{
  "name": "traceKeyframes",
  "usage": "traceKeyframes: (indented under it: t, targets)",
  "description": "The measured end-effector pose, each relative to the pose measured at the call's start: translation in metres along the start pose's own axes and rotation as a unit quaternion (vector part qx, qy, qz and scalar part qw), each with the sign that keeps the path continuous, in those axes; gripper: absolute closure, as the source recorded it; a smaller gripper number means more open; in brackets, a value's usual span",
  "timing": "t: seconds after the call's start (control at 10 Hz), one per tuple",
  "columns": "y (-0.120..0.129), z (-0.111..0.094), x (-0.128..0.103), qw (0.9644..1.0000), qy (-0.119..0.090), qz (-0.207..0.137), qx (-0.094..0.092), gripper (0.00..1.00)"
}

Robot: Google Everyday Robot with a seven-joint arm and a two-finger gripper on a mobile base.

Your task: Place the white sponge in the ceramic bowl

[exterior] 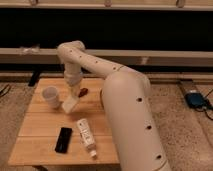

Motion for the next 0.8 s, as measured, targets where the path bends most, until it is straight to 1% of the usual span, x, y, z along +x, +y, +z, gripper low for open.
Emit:
traceKeyframes:
  t: [0.2, 0.4, 0.7, 0.8]
  targets:
    - [0.024, -0.007, -0.004, 0.9996, 0.003, 0.029, -0.001, 1.0]
    - [0.049, -0.012, -0.013, 0.9983, 0.005, 0.059, 0.0, 1.0]
    - [0.087, -0.021, -0.029, 0.995, 0.01, 0.099, -0.004, 1.0]
    - [0.098, -0.024, -0.034, 0.994, 0.016, 0.108, -0.006, 1.0]
